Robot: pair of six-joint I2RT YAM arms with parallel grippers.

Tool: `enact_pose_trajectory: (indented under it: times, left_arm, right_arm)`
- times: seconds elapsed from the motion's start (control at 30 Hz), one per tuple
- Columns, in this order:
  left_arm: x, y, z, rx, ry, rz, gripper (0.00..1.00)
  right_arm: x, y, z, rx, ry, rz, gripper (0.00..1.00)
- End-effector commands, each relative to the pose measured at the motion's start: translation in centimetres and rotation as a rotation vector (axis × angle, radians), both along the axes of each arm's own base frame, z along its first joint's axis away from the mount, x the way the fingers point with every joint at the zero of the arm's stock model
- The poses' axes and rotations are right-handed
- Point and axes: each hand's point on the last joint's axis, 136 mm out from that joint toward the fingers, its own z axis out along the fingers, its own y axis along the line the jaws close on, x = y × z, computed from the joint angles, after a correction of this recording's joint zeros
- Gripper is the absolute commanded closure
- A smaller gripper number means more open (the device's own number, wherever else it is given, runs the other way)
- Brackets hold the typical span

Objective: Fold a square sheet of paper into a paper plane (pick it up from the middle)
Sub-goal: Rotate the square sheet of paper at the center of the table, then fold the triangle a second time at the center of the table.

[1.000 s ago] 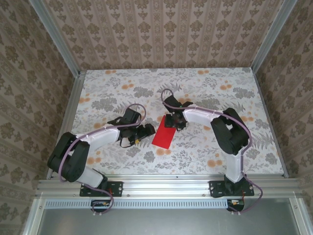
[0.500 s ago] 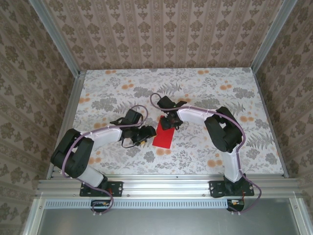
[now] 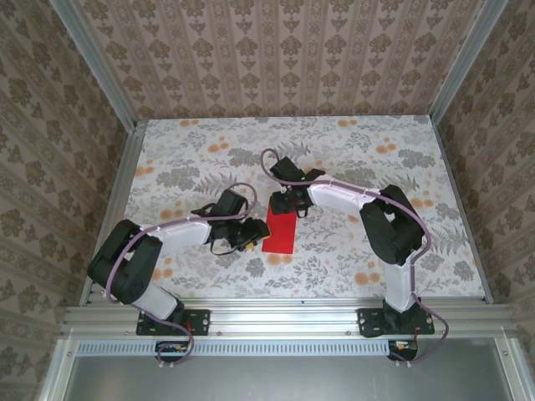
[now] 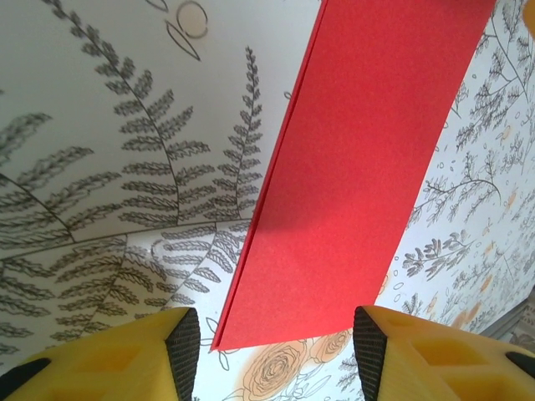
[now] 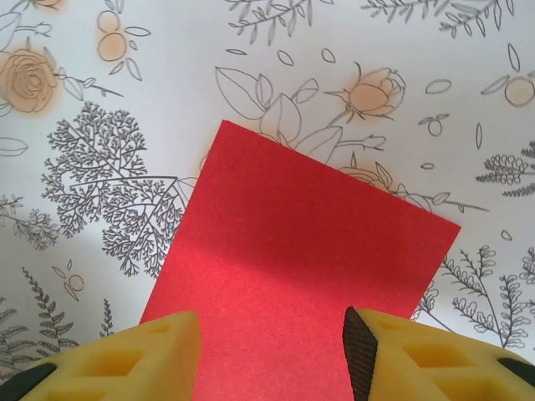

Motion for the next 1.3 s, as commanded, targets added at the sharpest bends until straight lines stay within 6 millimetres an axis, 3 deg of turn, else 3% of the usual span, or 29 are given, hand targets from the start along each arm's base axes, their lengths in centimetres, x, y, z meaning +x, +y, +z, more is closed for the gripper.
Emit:
enact_pose_trajectory:
  times: [0.0,0.27,0.53,1.17,1.27]
  left_arm:
    - [-1.1,-0.1,-0.8,0.005,0.053,-0.001,0.46]
    - [-2.0,-0.4,-1.2,0.005,0.098,-0.021,0.41]
    - [-2.5,-1.4,-1.1,-0.033,0.122,-0.056,0.38]
    - [-1.7,-3.5,0.2,-0.111,0.094,-0.091,0.34]
    - [-1.3,-2.2,-0.1,-0.016,0.067,-0.060,0.34]
  right_arm:
    - [-0.5,-0.9,-1.7,-0.037,0.052,-0.071,0.48]
    - [-1.5,-1.9,-5.0,-0.127,0.144,-0.074,0.48]
    - [-2.4,-3.1,-7.0,-0.153,0.218,-0.132,0.49]
    - [-3.2,-3.5,-8.6,-0.137,0.280,-0.175,0.51]
    - [-3.3,-3.6,-8.7,-0.139,0.281,-0.176,0.51]
